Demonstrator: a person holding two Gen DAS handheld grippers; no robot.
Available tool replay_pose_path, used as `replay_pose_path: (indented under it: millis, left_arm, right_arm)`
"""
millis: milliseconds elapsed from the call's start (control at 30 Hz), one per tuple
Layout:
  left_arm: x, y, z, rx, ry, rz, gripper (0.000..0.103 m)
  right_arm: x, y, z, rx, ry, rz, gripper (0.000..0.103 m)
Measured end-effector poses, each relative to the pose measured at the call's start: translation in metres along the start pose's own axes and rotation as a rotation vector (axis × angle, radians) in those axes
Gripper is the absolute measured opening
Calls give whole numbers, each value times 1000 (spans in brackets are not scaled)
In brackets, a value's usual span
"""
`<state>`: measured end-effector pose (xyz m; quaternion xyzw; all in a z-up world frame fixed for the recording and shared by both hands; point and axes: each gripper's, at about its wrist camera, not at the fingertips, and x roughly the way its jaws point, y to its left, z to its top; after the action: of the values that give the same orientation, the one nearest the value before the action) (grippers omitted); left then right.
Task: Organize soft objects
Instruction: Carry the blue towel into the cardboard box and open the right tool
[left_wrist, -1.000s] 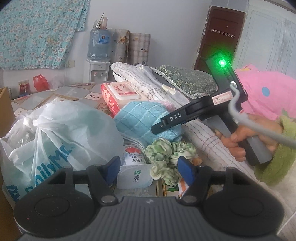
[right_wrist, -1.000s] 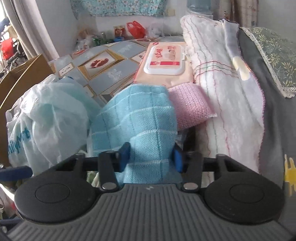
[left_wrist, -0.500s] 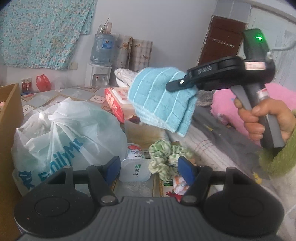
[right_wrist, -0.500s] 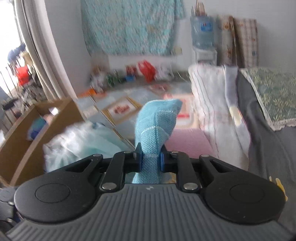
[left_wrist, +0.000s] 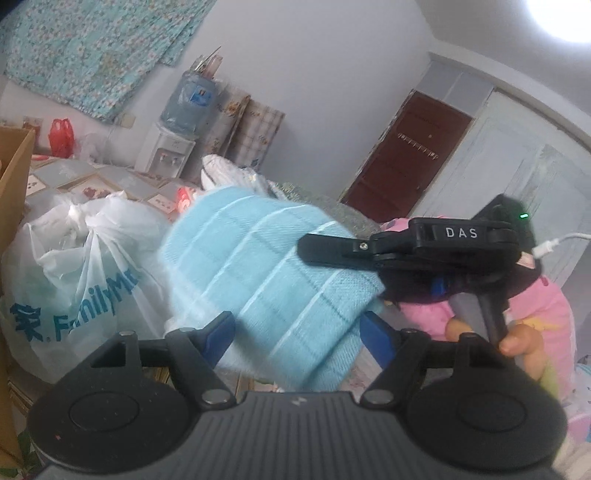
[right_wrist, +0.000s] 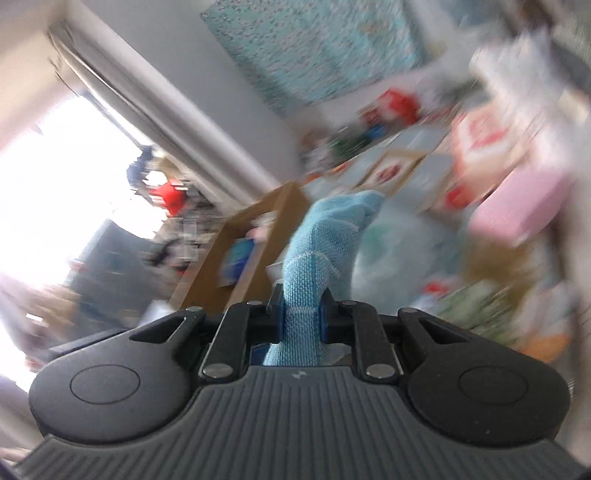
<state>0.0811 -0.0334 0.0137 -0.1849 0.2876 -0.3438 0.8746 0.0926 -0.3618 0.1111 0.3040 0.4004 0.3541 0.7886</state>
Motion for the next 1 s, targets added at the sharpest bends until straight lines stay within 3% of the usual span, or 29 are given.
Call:
replay_pose_path:
  millis: [200, 400, 600, 767, 1000]
  left_arm:
    - [-40, 16, 10, -33, -94, -44, 89]
    - [-90, 55, 20, -148, -166, -87, 90]
    - [-133, 83, 26, -209, -234, -5, 91]
    - [-165, 105, 36, -197, -292, 162, 91]
    - [-189, 173, 69, -310, -283, 321, 93]
  right_arm:
    - [30, 18, -1, 84, 103, 259, 15]
    - [79, 45, 1, 96, 188, 440, 15]
    - [153, 63, 1, 191, 297, 567, 16]
    - [222, 85, 0, 261, 397, 560, 18]
    - [322, 111, 14, 313, 450, 386, 18]
